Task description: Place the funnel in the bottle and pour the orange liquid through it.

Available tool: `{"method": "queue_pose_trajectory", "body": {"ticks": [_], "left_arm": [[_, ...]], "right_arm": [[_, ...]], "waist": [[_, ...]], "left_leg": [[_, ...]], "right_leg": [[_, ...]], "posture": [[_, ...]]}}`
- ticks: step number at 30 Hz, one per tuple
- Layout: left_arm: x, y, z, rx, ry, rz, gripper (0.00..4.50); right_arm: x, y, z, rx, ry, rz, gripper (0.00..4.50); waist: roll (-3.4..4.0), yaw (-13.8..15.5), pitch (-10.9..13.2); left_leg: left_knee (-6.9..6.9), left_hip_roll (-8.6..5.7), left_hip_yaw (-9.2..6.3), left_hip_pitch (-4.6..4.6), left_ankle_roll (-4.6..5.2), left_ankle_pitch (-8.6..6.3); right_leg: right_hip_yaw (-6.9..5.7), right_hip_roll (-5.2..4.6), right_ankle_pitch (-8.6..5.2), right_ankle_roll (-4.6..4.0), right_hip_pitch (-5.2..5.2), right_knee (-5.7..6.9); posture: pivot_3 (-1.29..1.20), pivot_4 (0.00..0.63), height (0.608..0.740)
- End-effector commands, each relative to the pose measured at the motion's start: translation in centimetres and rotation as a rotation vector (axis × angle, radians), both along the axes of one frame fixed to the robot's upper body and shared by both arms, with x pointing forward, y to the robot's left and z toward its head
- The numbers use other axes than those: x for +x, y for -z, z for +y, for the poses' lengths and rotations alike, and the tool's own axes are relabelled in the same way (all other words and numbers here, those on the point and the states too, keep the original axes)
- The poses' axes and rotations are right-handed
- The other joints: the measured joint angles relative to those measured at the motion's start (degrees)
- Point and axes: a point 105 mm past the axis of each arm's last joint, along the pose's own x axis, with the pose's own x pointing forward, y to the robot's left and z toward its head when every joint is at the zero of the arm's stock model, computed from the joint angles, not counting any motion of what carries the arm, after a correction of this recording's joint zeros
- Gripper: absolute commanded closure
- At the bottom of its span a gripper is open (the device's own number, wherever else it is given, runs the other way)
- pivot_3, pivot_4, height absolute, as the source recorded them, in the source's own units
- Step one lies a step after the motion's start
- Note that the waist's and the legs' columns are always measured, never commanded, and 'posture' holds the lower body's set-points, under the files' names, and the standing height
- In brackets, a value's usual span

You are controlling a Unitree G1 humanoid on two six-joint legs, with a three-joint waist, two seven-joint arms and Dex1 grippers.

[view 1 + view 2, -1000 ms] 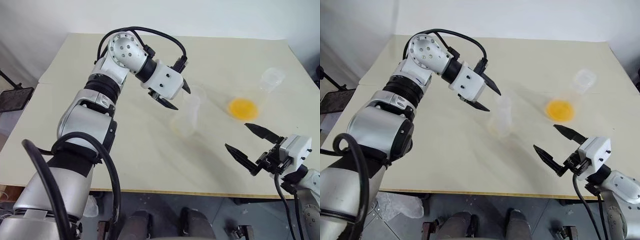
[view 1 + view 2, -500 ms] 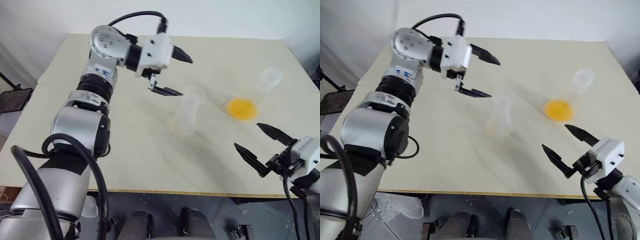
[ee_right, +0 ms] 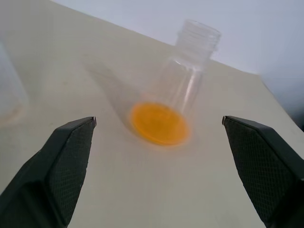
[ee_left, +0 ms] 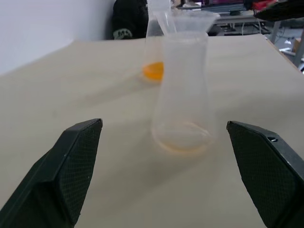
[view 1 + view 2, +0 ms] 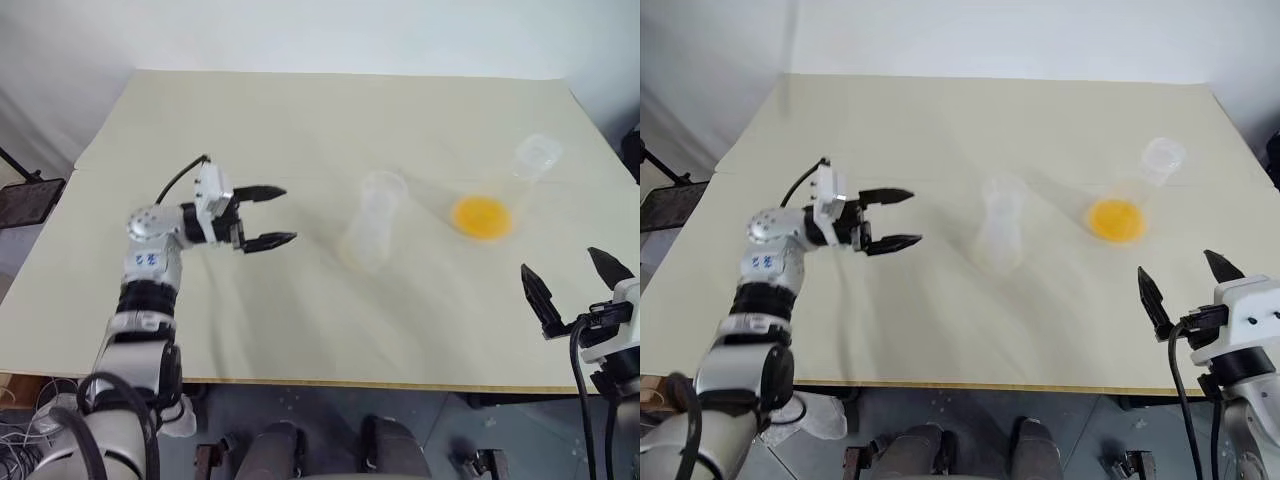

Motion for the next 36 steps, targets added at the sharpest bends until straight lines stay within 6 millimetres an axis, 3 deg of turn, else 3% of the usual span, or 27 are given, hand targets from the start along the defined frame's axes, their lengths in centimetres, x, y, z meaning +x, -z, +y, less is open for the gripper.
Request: {"method": "queue_pose_trajectory", "body": {"ticks": [1,4,9,25,30,36], "left_arm": [[-1.3,-0.5,0.2,-0.01,-0.005,-0.015,0.04],[-2.4,0.1,-0.3,-0.016,0.012,-0.009,0.04],[-2.7,-0.6,-0.1,-0.036,-0.01,-0.044,0.04],[-3.2,-0.5,-1.0,-0.025,-0.02,-0.058,0.04],[-3.6,-0.7,-1.1,-0.029,-0.029,-0.06,0.04],[-3.8,-0.8,-1.1,-0.032,-0.041,-0.059,0.04]], "right_arm": [[-0.2,-1.2,-0.6,-0.023,0.069,-0.03,0.0],[1.3,-1.0,-1.6,-0.02,0.07,-0.007,0.0],[4.3,-1.4,-3.5,-0.015,0.082,0.008,0.0],[12.5,-3.0,-4.9,0.096,-0.05,-0.03,0.0],[13.8,-4.6,-4.4,0.147,-0.118,-0.074,0.0],[14.3,-5.0,-3.3,0.147,-0.189,-0.07,0.0]], "waist": [[0.0,0.2,0.0],[-0.01,0.15,0.0],[0.05,0.02,-0.05],[0.05,-0.32,-0.05],[0.06,-0.81,-0.05],[0.06,-0.86,-0.05]], "left_leg": [[0.02,-0.01,-0.01,0.0,0.0,0.0],[0.09,-0.04,-0.02,0.01,0.0,0.0],[0.06,-0.07,0.02,0.07,0.02,0.01],[0.0,-0.06,0.08,0.05,0.02,0.02],[-0.01,-0.05,0.06,0.05,0.02,0.02],[0.0,-0.04,0.03,0.03,0.02,0.02]], "right_leg": [[0.01,0.0,0.0,0.0,0.02,0.0],[0.04,0.0,0.0,0.0,0.08,-0.02],[0.09,-0.02,-0.01,-0.01,0.08,-0.01],[0.03,-0.04,-0.01,-0.01,0.06,-0.04],[0.02,-0.04,-0.01,-0.01,0.05,-0.05],[0.01,-0.04,-0.01,-0.01,0.06,-0.05]], "posture": [[0.0,0.15,0.74],[0.0,0.15,0.74],[0.0,0.15,0.74],[0.0,0.15,0.74],[0.0,0.15,0.74],[0.0,0.15,0.74]]}}
